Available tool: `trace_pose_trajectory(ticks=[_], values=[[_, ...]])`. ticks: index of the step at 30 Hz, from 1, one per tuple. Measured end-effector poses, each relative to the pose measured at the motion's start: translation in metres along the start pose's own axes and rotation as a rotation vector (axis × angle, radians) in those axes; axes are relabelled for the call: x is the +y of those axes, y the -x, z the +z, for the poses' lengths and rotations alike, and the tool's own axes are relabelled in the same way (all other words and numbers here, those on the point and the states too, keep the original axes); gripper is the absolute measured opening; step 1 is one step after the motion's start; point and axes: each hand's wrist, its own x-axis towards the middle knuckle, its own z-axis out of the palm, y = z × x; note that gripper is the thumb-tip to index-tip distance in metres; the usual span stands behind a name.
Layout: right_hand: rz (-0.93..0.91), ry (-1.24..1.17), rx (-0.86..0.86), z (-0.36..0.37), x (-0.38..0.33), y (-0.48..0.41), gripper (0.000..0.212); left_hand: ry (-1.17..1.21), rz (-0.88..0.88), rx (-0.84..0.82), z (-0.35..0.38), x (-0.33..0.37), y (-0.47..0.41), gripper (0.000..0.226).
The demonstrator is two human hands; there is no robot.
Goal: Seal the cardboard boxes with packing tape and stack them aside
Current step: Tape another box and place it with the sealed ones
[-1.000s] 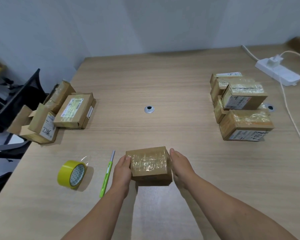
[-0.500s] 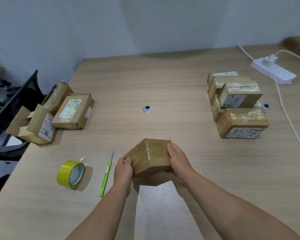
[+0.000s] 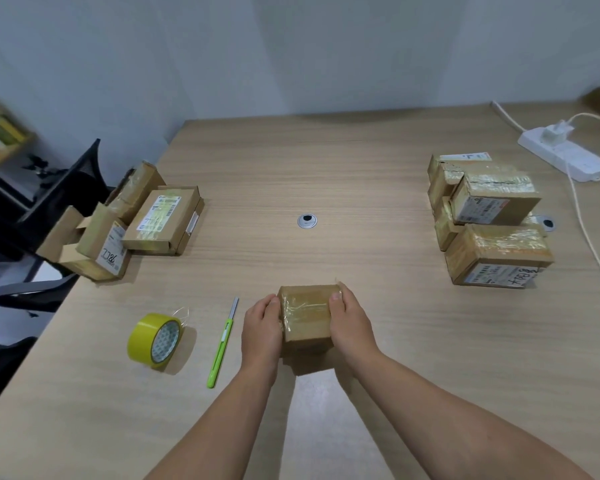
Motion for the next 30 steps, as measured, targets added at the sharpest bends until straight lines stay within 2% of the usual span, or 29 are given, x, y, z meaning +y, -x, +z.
trace_pose_trajectory(ticks=[2,6,10,13,16,20,30], values=[[0.007,0.019,-0.012,0.004,-0.003,0.001,0.048,-0.016,0.005,-0.020,-0.003,0.002,0.001,0.062],[0.013,0.042,-0.009,0.009,-0.008,0.000,0.048,-0.084,0.007,-0.098,-0.011,0.010,0.001,0.041],[0.043,0.093,-0.040,0.019,-0.015,0.002,0.050,-0.166,0.014,-0.148,-0.017,0.012,-0.004,0.039],[0.064,0.128,-0.031,0.026,-0.025,0.005,0.056,-0.205,0.028,-0.124,-0.015,0.015,-0.008,0.045],[0.082,0.134,0.005,0.032,-0.027,0.007,0.058,-0.310,0.058,-0.086,-0.012,0.019,-0.010,0.030],[0.103,0.139,0.055,0.037,-0.028,0.007,0.059,-0.376,0.109,-0.055,-0.011,0.017,-0.012,0.028],[0.076,0.158,0.075,0.040,-0.030,0.011,0.048,-0.294,0.072,-0.101,-0.021,0.011,-0.021,0.023]])
